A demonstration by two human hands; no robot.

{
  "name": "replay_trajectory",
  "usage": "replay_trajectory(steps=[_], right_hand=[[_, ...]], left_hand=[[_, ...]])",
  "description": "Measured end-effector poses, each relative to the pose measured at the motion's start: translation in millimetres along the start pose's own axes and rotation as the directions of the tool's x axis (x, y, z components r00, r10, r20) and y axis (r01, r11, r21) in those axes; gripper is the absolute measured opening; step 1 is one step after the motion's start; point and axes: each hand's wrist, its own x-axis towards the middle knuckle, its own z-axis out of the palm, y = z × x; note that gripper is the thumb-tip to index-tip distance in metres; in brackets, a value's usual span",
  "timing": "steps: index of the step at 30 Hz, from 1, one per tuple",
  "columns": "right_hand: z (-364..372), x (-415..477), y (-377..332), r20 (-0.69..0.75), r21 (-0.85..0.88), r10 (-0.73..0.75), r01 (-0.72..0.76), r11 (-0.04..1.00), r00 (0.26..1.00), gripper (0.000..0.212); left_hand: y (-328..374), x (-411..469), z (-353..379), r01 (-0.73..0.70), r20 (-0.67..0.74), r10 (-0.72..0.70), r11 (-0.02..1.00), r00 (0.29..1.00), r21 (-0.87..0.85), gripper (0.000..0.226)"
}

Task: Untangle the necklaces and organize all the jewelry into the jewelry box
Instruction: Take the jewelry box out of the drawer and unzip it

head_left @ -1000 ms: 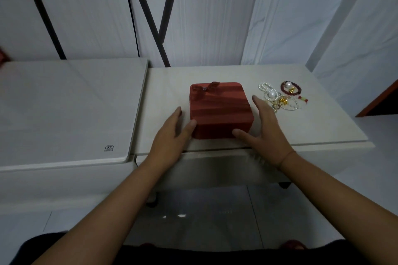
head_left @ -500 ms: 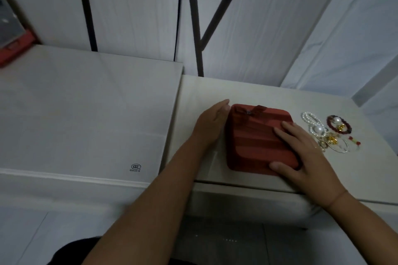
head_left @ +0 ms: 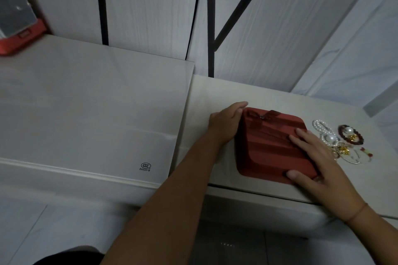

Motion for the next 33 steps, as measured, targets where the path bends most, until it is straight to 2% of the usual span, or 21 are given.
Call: replay_trajectory(steps=[4, 9, 13, 18, 33], right_hand=[[1, 0, 2, -0.004, -0.003, -0.006, 0.006, 1.000, 1.000, 0.081], [1, -1, 3, -0.002, -0.006, -0.003, 0.003, 1.000, 1.000, 0.080], [1, -1, 2, 0.008, -0.002, 0.004, -0.004, 1.000, 1.000, 0.078], [1, -1, 1, 0.002, 0.004, 0.003, -0.003, 1.000, 1.000, 0.077], [1, -1, 3, 0.006, -0.026, -0.006, 0.006, 1.000, 1.000, 0.079]], left_hand=[[2, 7, -3, 0.012, 0.065, -0.009, 0.999, 0.998, -0.045, 0.036], [0, 7, -3, -0.019, 0.052, 0.020, 1.000, 0.998, -0.009, 0.052], [-6, 8, -7, -0.052, 0.004, 0.053, 0.994, 0.999, -0.096, 0.030], [-12, 7, -8, -0.076, -0.033, 0.072, 0.985, 0.997, -0.157, 0.028], [-5, -10, -4, 0.089, -0.216, -0.116, 0.988, 0.970, -0.129, 0.018]])
